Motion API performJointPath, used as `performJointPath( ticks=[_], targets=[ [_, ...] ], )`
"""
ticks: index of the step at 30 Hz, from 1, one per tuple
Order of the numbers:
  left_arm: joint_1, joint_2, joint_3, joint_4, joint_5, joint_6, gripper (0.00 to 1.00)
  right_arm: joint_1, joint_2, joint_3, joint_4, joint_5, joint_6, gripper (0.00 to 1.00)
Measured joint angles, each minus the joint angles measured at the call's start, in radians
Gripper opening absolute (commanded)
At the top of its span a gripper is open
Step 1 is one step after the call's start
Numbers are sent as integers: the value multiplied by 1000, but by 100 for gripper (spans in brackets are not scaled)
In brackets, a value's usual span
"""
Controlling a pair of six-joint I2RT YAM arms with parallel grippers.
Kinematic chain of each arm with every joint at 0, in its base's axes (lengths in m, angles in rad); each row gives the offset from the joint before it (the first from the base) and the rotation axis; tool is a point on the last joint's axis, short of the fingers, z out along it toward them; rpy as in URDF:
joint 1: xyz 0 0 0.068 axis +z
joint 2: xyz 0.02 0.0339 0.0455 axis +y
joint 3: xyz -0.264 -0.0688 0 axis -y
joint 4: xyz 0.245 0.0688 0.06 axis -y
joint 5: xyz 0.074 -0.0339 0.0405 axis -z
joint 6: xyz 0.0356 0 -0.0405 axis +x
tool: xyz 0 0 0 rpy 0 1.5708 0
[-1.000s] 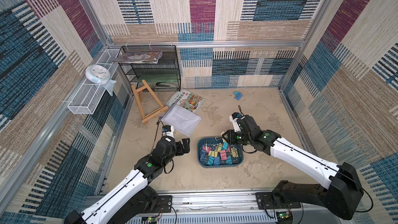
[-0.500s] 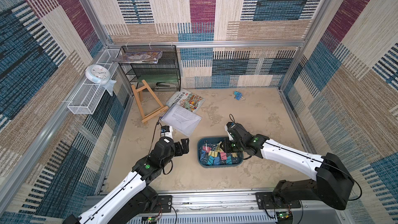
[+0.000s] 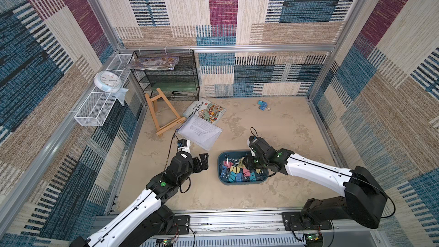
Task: Put the binder clips in the storage box
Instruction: Place the binder clip in the storage box, then pick up the binder clip at the center of the board.
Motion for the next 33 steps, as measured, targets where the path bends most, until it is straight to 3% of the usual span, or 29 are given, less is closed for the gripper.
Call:
performJointPath(
  ticks=[4,8,12,15,17,20,23,29,33],
  targets=[
    [0,5,0,4,1,0,99,15,9,-1,13,11,-2,36],
    [0,6,-1,5,3,0,99,32,16,-4,15,-4,-2,54],
    [0,-2,-11,5,3,-1,99,32,-43,-1,16,20,10,63],
    [1,-11,-11,4,3,0,99,-43,-79,33,63,34,-3,64],
    [0,-13,-11,4,3,0,99,-167,-51,84,123,18,-13,63],
    [0,-13,-11,3,3,0,99,-348,84,205,189,-37,-25,61],
    [1,-13,-11,3,3,0,99,-450,285,391,206,-64,-49,59],
    [1,-16,-10,2,7,0,99,-543,696,853,111,-3,-126,61],
    [1,-13,-2,-5,5,5,100,-583,832,1008,52,27,-150,65]
  ],
)
